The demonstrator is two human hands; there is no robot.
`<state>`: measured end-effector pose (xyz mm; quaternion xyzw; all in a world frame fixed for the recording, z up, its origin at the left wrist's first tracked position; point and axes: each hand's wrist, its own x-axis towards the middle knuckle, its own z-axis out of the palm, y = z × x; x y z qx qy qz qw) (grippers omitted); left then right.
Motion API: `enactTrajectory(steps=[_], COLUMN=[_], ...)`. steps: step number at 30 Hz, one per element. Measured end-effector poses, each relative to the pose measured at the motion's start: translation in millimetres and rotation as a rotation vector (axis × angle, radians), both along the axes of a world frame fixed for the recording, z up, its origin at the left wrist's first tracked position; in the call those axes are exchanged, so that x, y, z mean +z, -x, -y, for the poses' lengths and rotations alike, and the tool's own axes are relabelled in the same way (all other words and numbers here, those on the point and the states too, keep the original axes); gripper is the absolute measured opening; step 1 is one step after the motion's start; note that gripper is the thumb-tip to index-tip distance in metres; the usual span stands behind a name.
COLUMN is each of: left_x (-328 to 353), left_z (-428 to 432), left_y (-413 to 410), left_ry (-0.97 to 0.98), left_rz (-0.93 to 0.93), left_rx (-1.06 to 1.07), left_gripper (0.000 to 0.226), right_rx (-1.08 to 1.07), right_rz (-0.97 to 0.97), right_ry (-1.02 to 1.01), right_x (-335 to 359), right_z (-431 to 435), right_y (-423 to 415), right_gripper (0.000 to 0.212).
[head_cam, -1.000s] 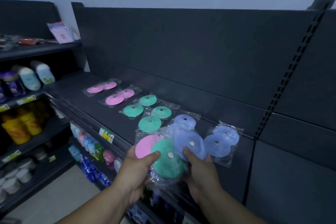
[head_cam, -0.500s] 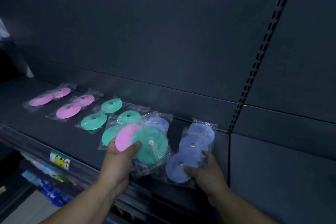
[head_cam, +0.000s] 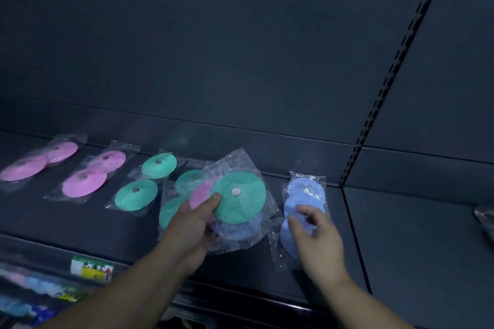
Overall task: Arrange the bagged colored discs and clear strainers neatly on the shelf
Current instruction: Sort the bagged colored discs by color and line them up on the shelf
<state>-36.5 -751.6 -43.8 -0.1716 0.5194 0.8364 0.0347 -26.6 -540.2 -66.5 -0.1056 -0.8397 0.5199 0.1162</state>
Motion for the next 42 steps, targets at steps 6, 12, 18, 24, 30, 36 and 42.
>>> enactTrajectory(steps=[6, 12, 18, 24, 30, 36, 42], left_x=[-7, -15, -20, -31, -36, -35, -26], left_z=[20, 52, 87, 117, 131, 133, 135], left_y=[-11, -10, -11, -15, -18, -23, -33], left_ry=[-0.018, 0.014, 0.032, 0.139, 0.214, 0.086, -0.029], left_rz=[0.035, 0.099, 0.084, 0.098, 0.103, 0.110, 0.069], left_rx=[-0.195, -0.114, -0.010, 0.120, 0.135, 0.065, 0.046], left_gripper=[0.026, 0.018, 0.014, 0.017, 0.017, 0.031, 0.046], right_rx=[0.264, 0.112, 0.034, -0.105, -0.006, 0.355, 0.421], right_rz=[0.516, 0.514, 0.457, 0.339, 0.086, 0.248, 0.466], right_ry=[0.925, 0.990, 0.757, 0.233, -0.425, 0.175, 0.667], right_x=[5, -6, -10, -14, -13, -1, 12], right_z=[74, 83, 91, 86, 101, 150, 159], right_y=[-30, -41, -40, -16, -13, -14, -13], right_gripper=[0.010, 0.014, 0.004, 0.006, 0.040, 0.033, 0.032])
